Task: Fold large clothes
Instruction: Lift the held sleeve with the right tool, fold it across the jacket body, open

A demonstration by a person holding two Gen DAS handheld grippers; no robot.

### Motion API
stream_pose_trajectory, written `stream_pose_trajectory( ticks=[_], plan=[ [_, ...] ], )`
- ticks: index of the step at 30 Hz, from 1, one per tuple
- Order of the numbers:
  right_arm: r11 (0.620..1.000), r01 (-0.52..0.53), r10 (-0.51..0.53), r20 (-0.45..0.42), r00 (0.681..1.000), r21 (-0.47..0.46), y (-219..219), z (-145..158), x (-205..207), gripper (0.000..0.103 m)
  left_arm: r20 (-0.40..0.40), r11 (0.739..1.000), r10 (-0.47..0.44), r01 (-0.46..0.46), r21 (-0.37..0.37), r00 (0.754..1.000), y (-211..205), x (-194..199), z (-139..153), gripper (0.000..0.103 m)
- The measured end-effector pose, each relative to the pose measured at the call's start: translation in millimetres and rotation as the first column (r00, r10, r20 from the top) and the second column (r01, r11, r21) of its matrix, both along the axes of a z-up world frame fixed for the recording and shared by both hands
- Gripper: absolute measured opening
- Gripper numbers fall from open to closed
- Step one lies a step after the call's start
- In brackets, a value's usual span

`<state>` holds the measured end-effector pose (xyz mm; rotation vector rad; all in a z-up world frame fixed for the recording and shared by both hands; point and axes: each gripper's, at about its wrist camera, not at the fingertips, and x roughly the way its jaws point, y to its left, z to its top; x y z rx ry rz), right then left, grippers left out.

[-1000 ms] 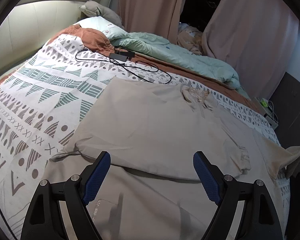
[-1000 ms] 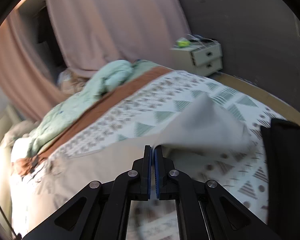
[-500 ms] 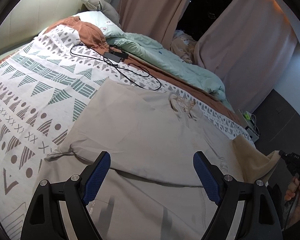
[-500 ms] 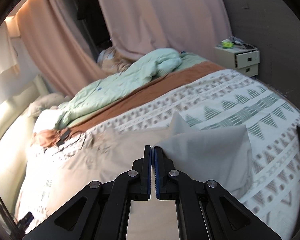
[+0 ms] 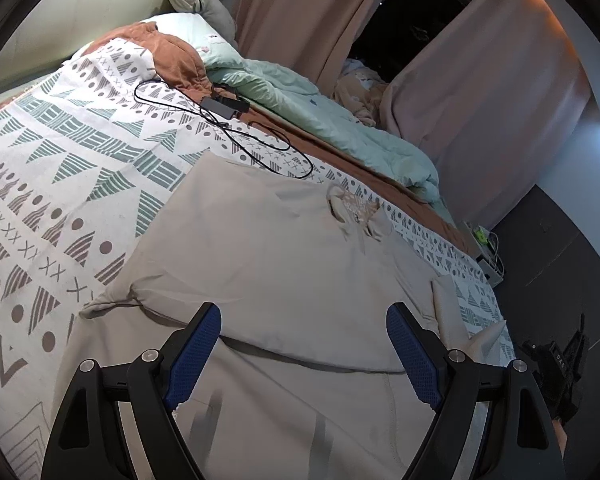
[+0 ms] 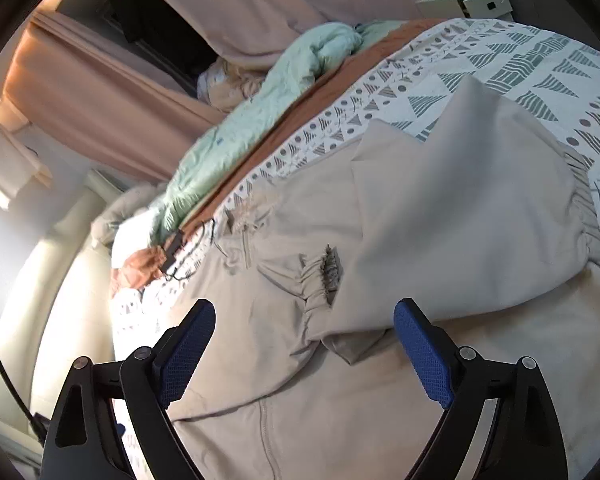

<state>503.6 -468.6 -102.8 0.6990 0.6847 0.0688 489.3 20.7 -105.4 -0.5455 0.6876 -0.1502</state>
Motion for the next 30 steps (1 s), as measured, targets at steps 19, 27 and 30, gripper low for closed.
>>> stream_pose_trajectory(
  ticks=[19,27,30],
  plan=[
    [0.904,0.372,-0.35,-0.134,0.927,0.211,-140,-72,-65,0.072,-0.001,0.989,0.072,-0.072,0.129,0.997,-19,2,-9,0.086],
    [0.887,0.345,-0.31,-0.159,0.937,0.308,-157,-89,-42,0.064,-0.04,0.981,0.064,-0.056,0.183,0.997,-28,9,-26,0.086],
    [0.882,0.347,-0.304,-0.179,0.936,0.317,-156,-96,-35,0.059,-0.042,0.98,0.057,-0.048,0.191,0.998,-30,10,-28,0.086]
  ],
)
